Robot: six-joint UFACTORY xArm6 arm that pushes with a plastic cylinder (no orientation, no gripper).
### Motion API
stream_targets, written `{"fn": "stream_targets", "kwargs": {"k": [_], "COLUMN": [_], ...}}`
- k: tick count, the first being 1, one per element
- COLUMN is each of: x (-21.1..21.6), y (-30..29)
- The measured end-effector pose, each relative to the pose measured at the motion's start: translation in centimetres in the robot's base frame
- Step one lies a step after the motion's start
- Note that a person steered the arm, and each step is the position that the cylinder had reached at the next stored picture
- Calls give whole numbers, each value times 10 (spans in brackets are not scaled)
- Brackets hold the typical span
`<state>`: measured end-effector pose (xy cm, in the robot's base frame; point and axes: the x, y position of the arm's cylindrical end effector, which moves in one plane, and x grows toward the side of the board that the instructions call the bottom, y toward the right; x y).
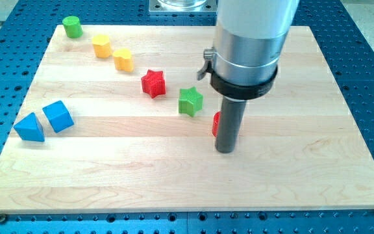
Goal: Move blue triangle diagonally to the red circle
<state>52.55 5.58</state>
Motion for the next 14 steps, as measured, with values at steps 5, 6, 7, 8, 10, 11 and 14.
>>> {"fn": "stream_targets", "kwargs": {"k": [5, 6, 7, 8, 10, 11, 14], "x": [72, 71, 35, 14, -35, -35, -31], "y": [-240, -317, -350, -361, -357, -285, -241]}}
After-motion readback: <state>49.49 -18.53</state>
